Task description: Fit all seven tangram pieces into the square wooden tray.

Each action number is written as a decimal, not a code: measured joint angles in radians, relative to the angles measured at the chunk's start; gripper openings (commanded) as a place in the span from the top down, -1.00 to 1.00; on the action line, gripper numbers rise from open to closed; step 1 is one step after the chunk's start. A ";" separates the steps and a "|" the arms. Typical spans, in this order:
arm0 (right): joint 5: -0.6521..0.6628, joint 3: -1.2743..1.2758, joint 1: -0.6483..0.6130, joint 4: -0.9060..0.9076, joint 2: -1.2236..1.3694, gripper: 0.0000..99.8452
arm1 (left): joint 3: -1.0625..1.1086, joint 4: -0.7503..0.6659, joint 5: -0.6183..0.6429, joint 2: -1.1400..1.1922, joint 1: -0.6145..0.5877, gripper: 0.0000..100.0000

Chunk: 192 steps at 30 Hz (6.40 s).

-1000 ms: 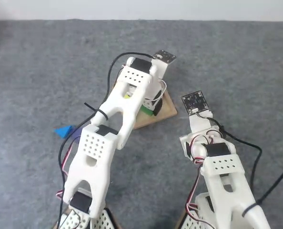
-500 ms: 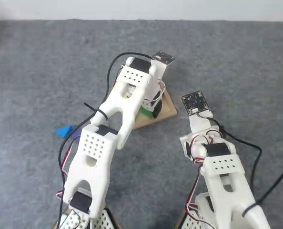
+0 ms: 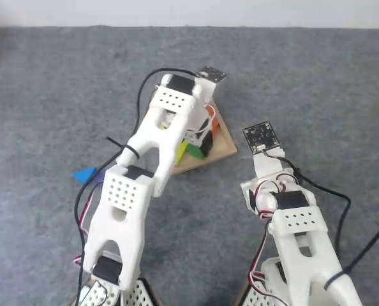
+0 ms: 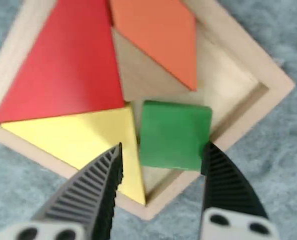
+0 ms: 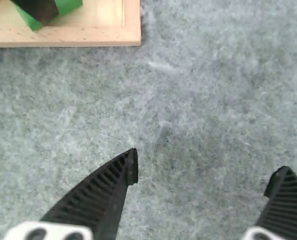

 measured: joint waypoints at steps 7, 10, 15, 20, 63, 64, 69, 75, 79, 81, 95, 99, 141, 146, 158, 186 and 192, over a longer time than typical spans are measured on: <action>0.000 0.000 0.000 0.000 0.000 0.20 | 0.000 -0.043 -0.003 0.018 -0.029 0.51; 0.000 0.000 0.000 0.000 0.000 0.20 | 0.000 -0.060 -0.003 0.020 -0.029 0.51; 0.000 0.000 0.000 0.000 0.000 0.20 | -0.017 -0.057 -0.023 0.015 -0.029 0.51; 0.000 0.000 0.000 0.000 0.000 0.20 | -0.052 0.021 -0.035 -0.114 -0.043 0.51; 0.003 0.017 0.000 0.000 0.000 0.20 | 1.264 -0.726 -0.446 -0.781 -0.848 0.54; 0.003 0.017 0.000 0.000 0.000 0.20 | 1.278 -0.743 -0.446 -0.783 -0.848 0.54; 0.003 0.017 0.000 0.000 0.000 0.20 | 1.333 -0.761 -0.446 -0.784 -0.870 0.54; 0.003 0.017 0.000 0.000 0.000 0.20 | 1.344 -0.760 -0.445 -0.792 -0.890 0.54; 0.003 0.017 0.000 0.000 0.000 0.20 | 1.347 -0.758 -0.445 -0.792 -0.890 0.54; 0.003 0.017 0.000 0.000 0.000 0.20 | 1.347 -0.758 -0.454 -0.792 -0.890 0.54; 0.003 0.094 0.000 0.000 0.000 0.20 | 1.297 -0.822 -0.631 -0.727 -0.888 0.54; 0.003 0.094 0.000 0.000 0.000 0.20 | 1.215 -0.787 -0.640 -0.638 -0.887 0.55; 0.003 0.094 0.000 0.000 0.000 0.20 | 0.945 -0.381 -1.258 -0.586 -1.049 0.56; 0.003 0.094 0.000 0.000 0.000 0.20 | 0.945 -0.466 -1.258 -0.522 -1.054 0.57; 0.003 0.094 0.000 0.000 0.000 0.20 | 0.947 -0.479 -1.258 -0.493 -1.077 0.85; 0.003 0.094 0.000 0.000 0.000 0.20 | 0.463 -0.374 -0.847 -0.457 -1.192 0.63; 0.003 0.094 0.000 0.000 0.000 0.20 | 0.391 -0.502 -0.649 -0.318 -1.398 0.56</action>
